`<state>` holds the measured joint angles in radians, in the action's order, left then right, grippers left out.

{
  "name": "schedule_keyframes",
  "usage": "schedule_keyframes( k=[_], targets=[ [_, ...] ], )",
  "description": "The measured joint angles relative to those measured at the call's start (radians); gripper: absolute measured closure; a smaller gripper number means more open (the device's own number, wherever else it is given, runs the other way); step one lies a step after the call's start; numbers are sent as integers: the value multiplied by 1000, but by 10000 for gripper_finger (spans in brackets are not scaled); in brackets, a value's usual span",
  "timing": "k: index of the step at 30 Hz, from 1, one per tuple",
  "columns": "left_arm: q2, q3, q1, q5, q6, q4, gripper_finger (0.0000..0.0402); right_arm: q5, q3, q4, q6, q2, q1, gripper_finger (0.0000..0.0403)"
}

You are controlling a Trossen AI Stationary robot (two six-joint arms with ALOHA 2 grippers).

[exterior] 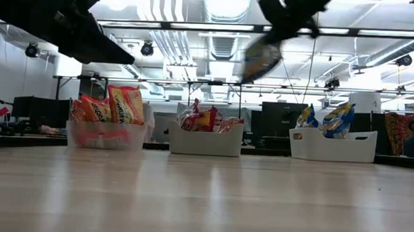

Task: Sort Maruchan noodles
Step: Put the blue noodle pack into the white bin

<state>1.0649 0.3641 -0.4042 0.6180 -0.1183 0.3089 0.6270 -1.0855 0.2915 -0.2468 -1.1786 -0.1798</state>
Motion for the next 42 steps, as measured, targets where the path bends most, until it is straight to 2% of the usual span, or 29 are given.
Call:
schedule_keyframes(
  k=[3,6,9,12,19,27,32,36,42],
  targets=[
    [2,0,1,11,6,9,402,232,0,168,-22,70,-56,376],
    [3,0,1,29,5,18,402,433,0,358,-110,122,-125,376],
    [3,0,1,30,12,38,402,498,8,528,-233,154,-212,376],
    [3,0,1,30,28,51,402,499,33,611,-309,168,-297,376],
    [3,0,1,30,31,57,402,476,146,610,-340,155,-422,376],
    [3,0,1,31,31,57,402,467,236,604,-389,113,-430,376],
    [3,0,1,31,31,57,402,522,227,599,-385,118,-430,376],
    [3,0,1,31,31,57,402,523,222,521,-365,130,-430,376],
    [6,0,2,31,31,58,402,400,222,341,-307,131,-430,376]
  ],
)
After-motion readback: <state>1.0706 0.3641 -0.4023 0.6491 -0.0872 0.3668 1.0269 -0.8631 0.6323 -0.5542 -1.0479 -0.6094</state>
